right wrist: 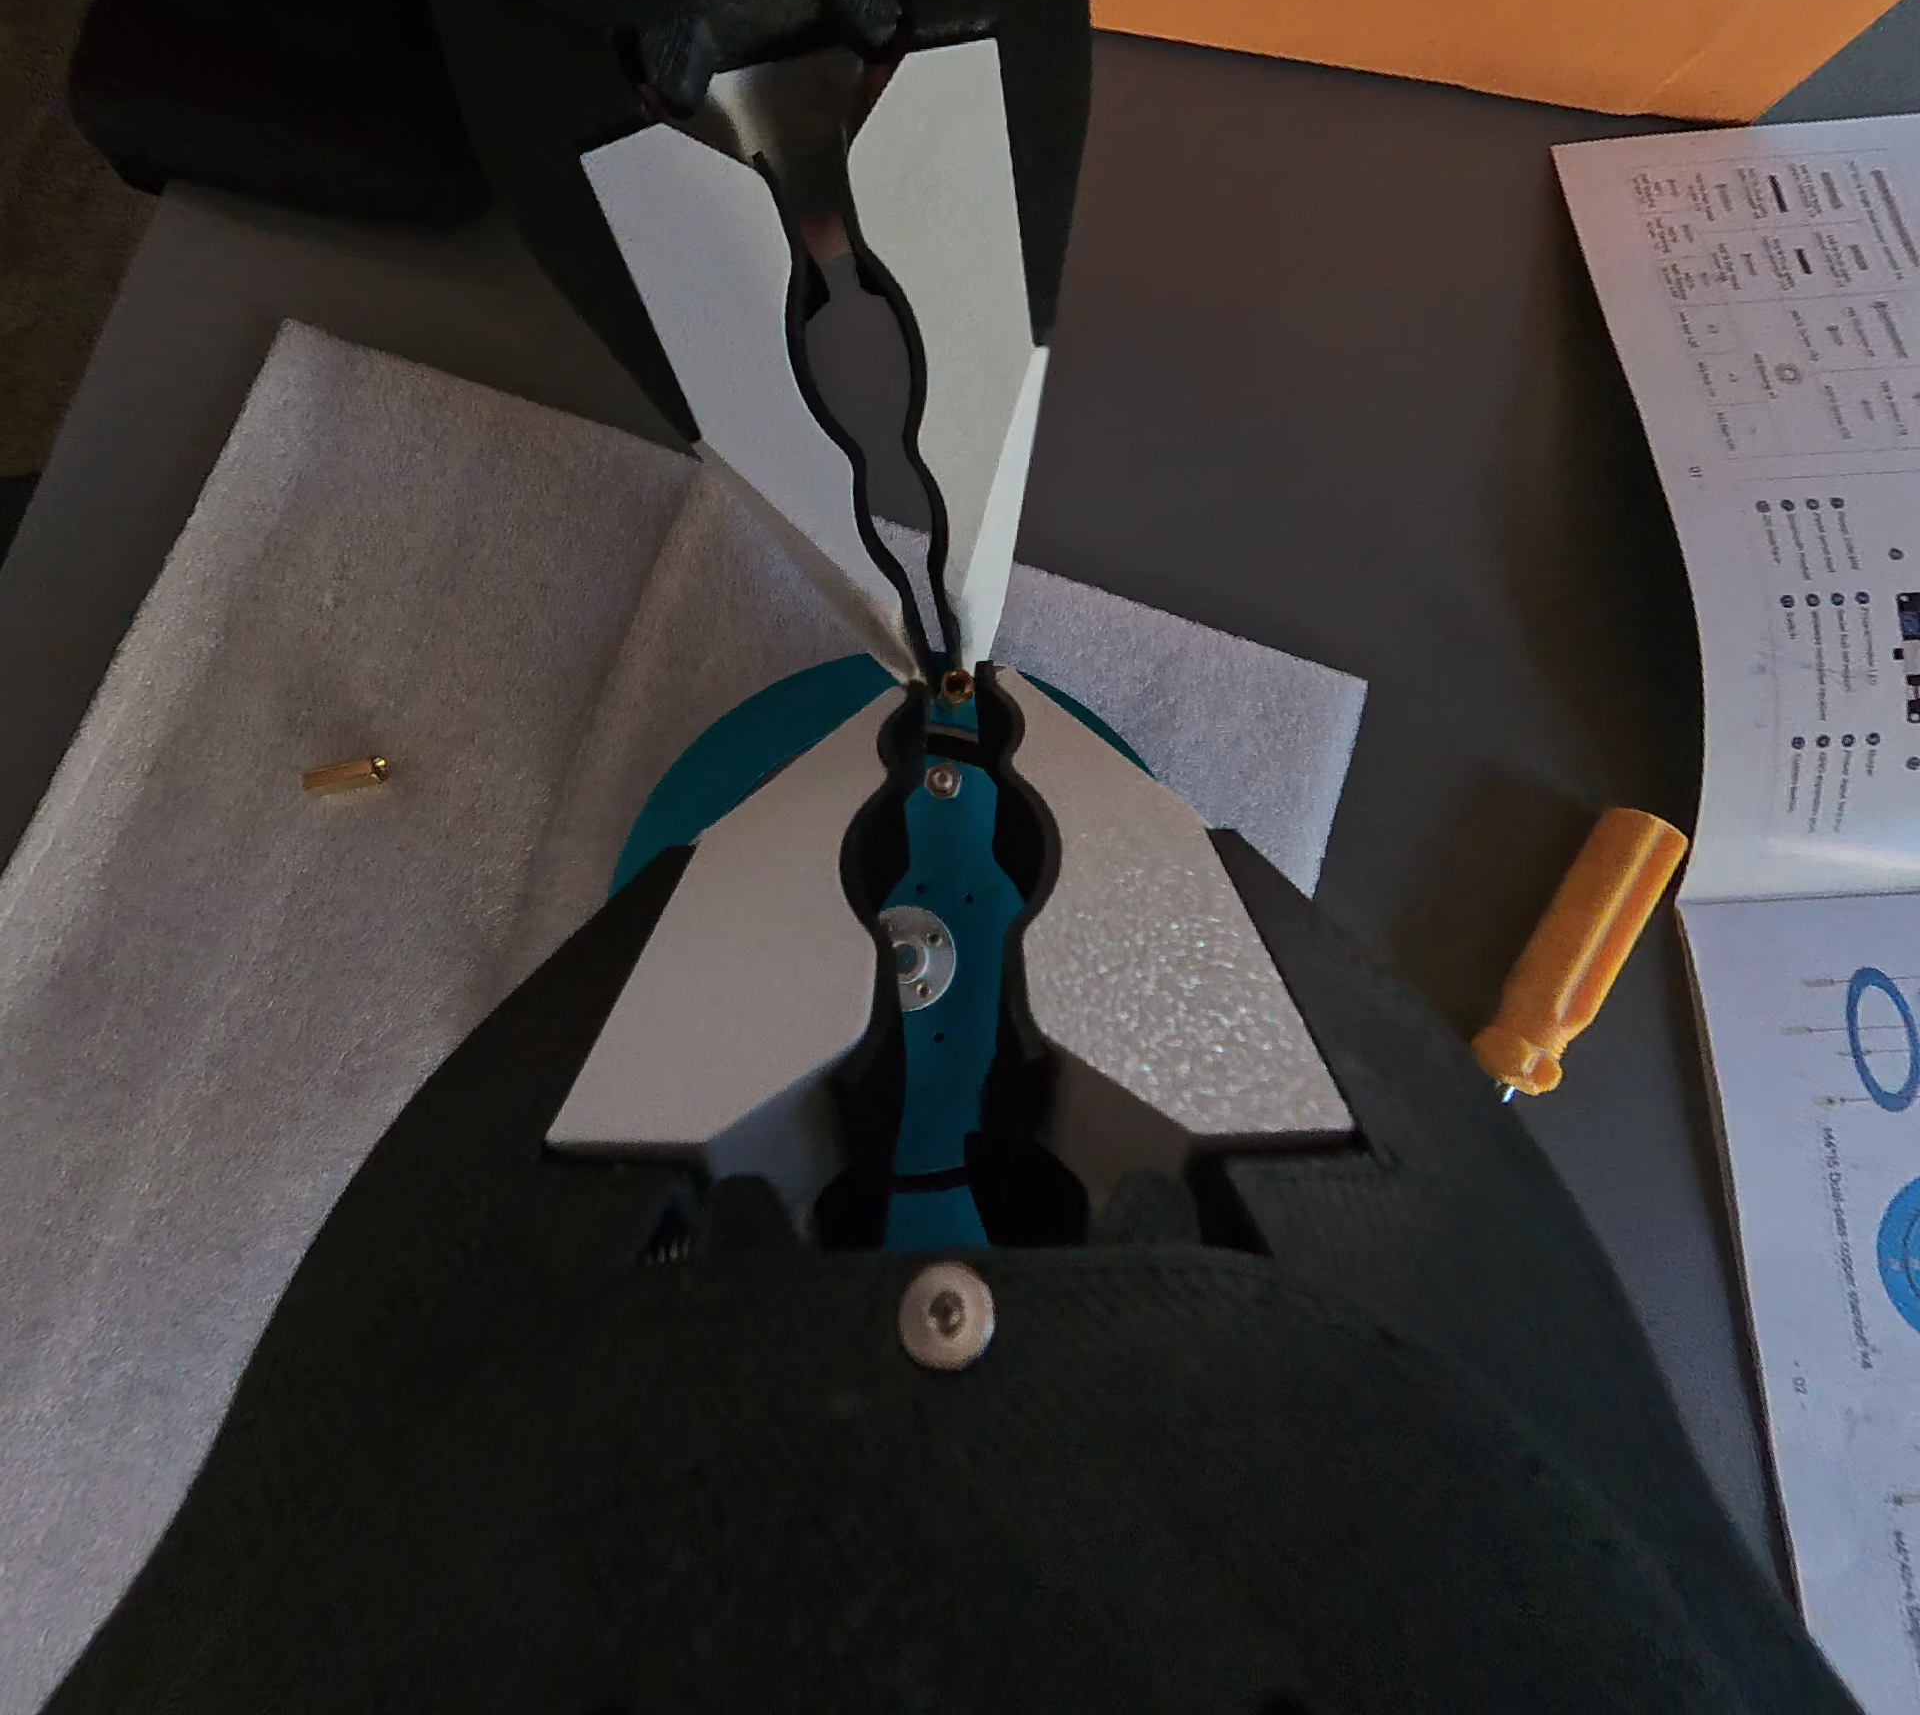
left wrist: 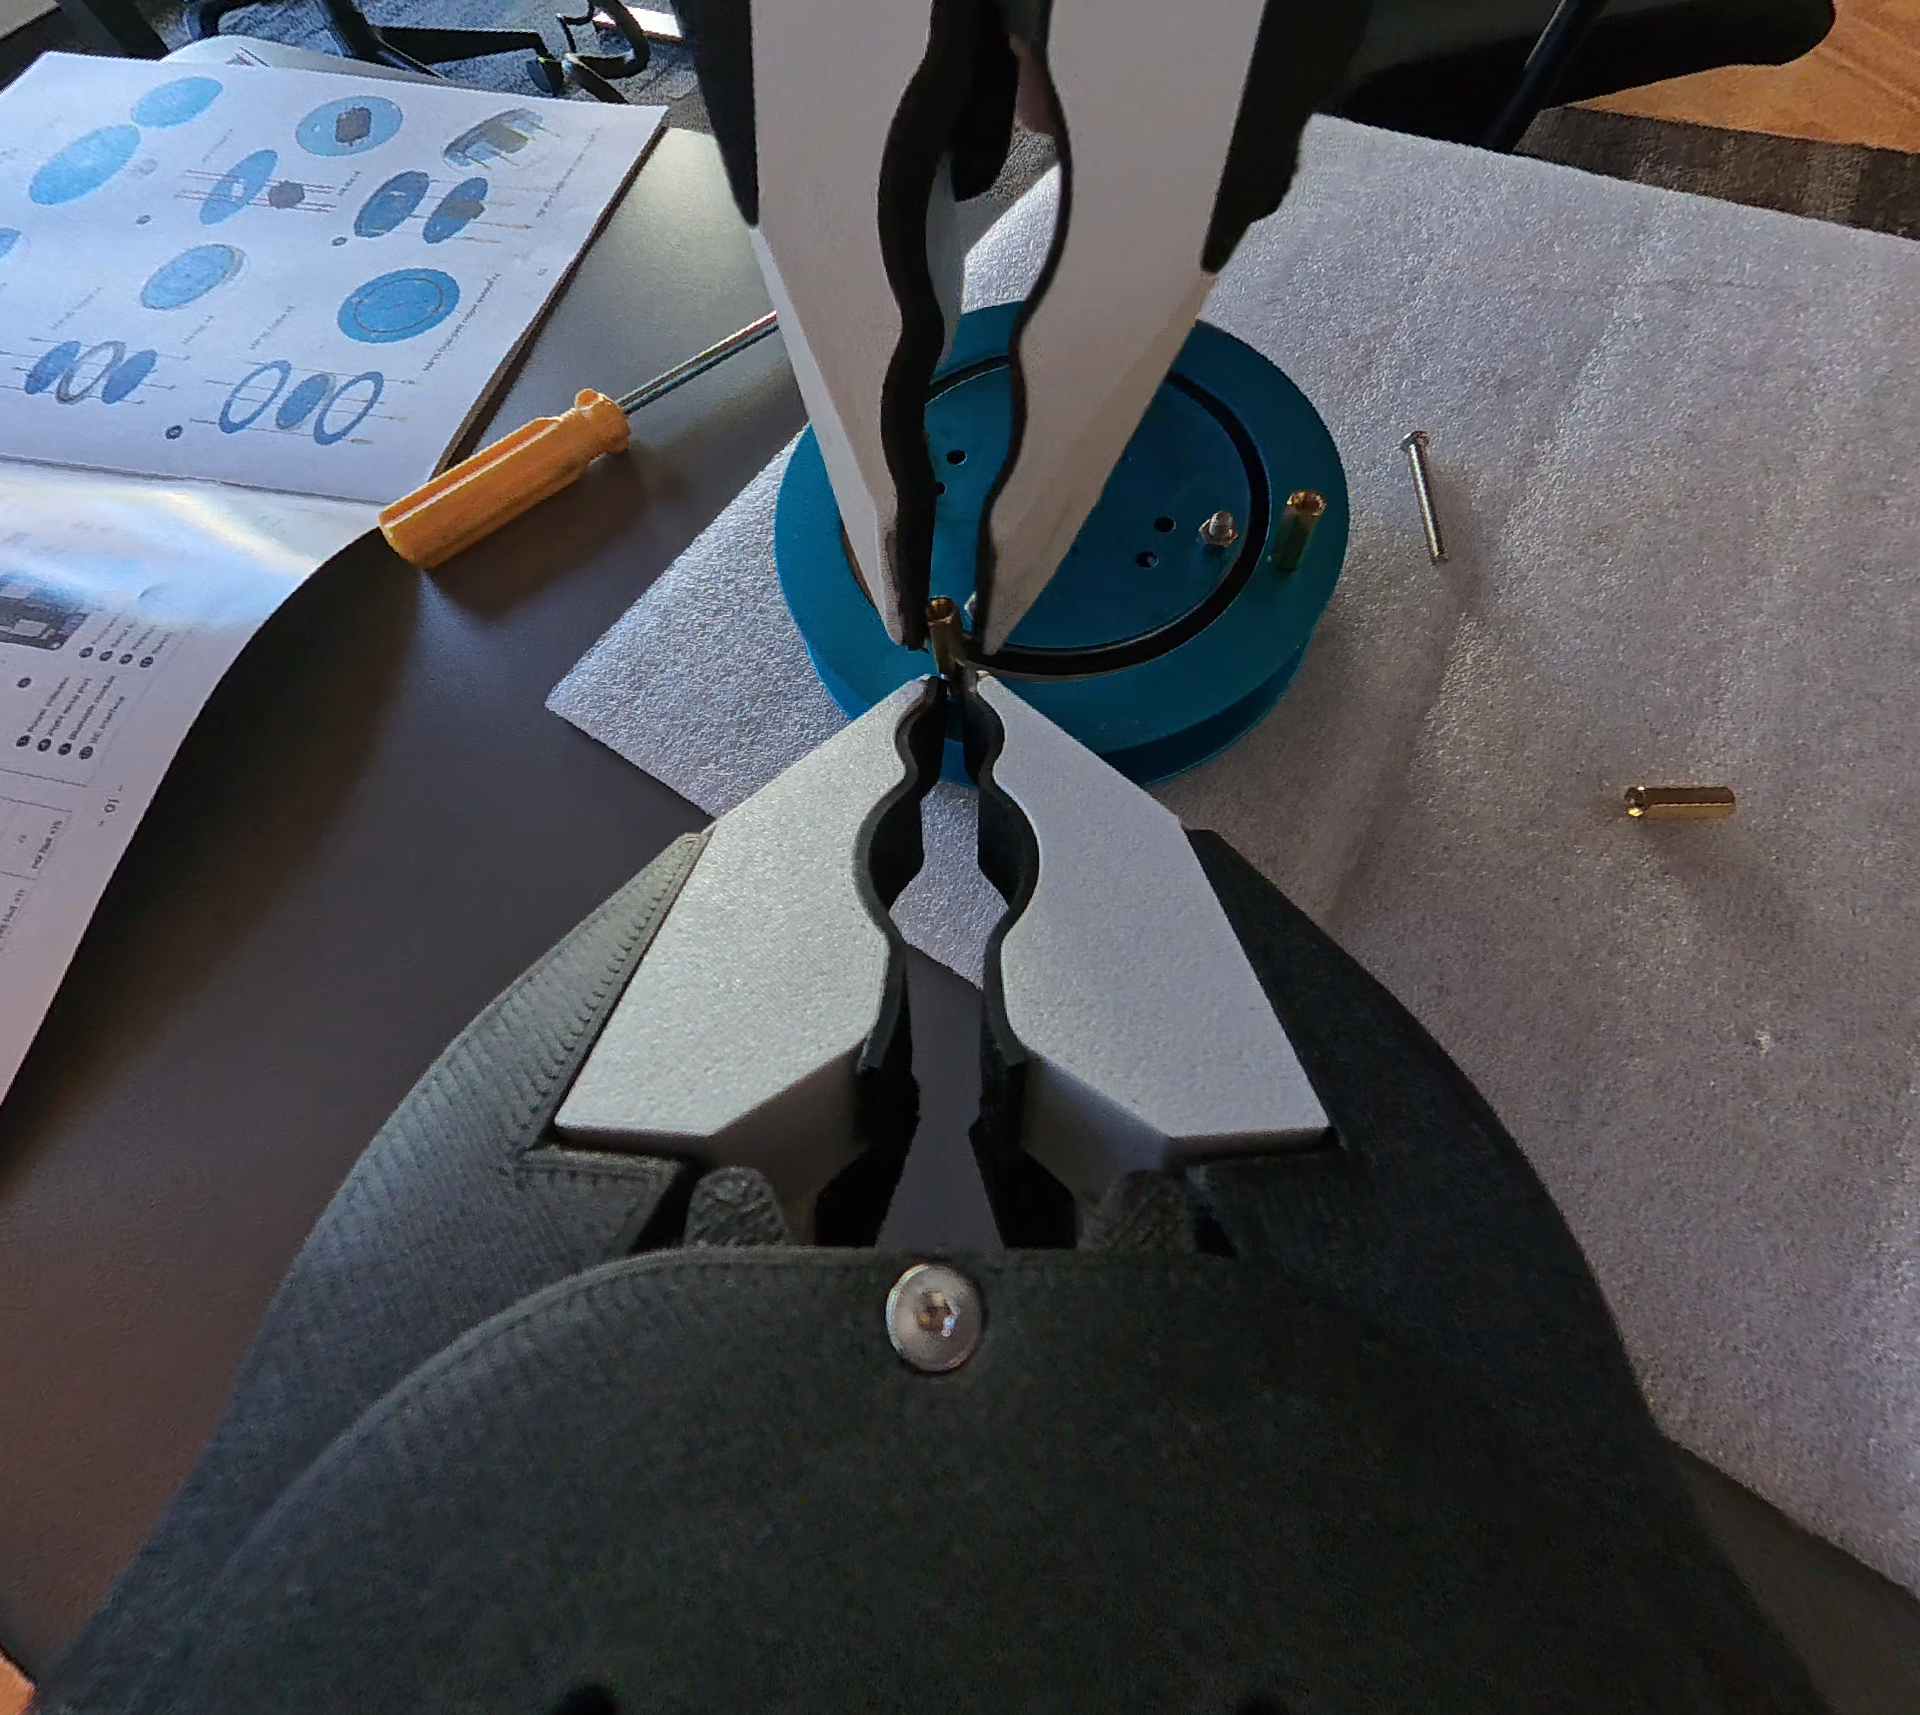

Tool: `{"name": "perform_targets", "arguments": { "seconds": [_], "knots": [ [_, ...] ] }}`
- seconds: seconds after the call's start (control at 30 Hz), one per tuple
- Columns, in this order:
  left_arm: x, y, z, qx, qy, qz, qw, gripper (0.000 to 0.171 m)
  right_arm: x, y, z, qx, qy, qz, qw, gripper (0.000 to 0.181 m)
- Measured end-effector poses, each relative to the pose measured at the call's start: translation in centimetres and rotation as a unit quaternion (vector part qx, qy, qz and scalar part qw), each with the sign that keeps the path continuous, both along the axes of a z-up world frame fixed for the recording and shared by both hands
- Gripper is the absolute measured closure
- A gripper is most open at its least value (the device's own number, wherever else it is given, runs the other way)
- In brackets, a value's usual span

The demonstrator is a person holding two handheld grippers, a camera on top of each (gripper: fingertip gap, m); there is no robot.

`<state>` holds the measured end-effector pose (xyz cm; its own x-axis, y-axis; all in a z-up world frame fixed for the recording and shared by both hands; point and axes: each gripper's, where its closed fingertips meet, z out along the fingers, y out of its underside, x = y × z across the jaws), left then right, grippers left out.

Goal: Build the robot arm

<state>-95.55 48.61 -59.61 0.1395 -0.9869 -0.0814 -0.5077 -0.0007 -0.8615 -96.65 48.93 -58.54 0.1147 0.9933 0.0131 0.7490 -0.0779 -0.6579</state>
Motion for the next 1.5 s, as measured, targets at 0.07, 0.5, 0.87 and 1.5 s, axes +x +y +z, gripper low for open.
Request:
{"name": "perform_targets", "arguments": {
  "seconds": [0.07, 0.5, 0.87, 1.5],
  "knots": [
    [0.0, 0.0, 0.0, 0.004, 0.0, 0.001, 1.0, 0.171, 0.1, 0.1, 0.0, -0.006, -0.001, -0.002, 1.0, 0.175],
    [0.0, 0.1, -0.1, 0.0, 0.002, 0.004, 1.0, 0.17, -0.1, 0.3, 0.3, -0.027, 0.013, -0.096, 0.995, 0.158],
    [0.0, 0.0, 0.0, 0.002, 0.002, 0.002, 1.0, 0.17, 0.1, 0.1, -0.3, 0.008, -0.045, 0.022, 0.999, 0.176],
    [0.0, 0.0, -0.2, 0.003, 0.006, -0.001, 1.0, 0.17, 0.5, 0.0, -0.2, -0.014, -0.056, -0.009, 0.998, 0.18]
  ]
}}
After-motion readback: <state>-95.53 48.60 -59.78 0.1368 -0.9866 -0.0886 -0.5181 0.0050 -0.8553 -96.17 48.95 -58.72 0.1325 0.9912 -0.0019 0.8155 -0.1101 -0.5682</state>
